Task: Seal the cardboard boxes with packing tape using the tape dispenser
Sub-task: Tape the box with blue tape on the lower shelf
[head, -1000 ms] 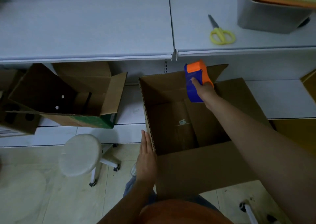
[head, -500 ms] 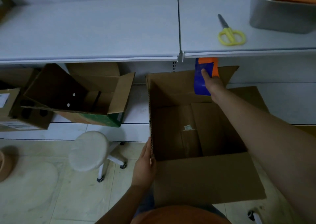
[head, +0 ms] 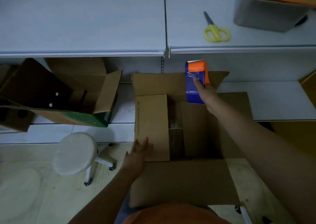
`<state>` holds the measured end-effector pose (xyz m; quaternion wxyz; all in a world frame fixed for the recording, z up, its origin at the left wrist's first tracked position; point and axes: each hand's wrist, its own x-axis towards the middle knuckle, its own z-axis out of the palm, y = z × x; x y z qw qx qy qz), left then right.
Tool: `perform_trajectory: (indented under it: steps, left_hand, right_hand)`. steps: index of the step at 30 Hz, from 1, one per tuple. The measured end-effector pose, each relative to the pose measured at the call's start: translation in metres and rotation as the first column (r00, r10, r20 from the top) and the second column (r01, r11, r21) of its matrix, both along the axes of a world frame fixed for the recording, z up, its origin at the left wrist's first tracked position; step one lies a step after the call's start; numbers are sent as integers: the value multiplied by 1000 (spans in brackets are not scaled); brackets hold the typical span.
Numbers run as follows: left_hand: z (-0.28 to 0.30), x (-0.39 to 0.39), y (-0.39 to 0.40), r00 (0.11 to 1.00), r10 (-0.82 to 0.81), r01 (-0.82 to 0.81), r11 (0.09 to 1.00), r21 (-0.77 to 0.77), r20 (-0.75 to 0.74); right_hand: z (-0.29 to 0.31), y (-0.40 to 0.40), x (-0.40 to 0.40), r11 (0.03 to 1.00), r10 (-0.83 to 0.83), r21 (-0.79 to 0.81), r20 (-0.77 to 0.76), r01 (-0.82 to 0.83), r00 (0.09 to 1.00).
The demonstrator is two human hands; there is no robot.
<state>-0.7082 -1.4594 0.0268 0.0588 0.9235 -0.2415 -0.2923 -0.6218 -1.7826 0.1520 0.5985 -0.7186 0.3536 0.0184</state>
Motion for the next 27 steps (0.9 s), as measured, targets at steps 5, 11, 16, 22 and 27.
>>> perform_trajectory:
  steps: [5,11,16,22,27]
  left_hand:
    - [5,31,-4,995,50,-53,998,-34,-85]
    - [43,90,-64,994,89,-81,989,-127,60]
    - [75,124,-97,994,99,-97,994,-56,50]
    - [61,136,-101,998,58,-58,998,-8,-35]
    - [47,134,-110,998,-41,45,993,106,-45]
  right_hand:
    - [9,-22,-41,999,-33,-17,33,33,999]
    - [8,-26,-60,998,-60,37,53,58,997]
    - [9,-38,-80,997,-71,-26,45,72,996]
    - [-9,-82,-162,956,-283,-88,-3,281,959]
    - [-45,-110,-237,835,-544,-153,-96,528,833]
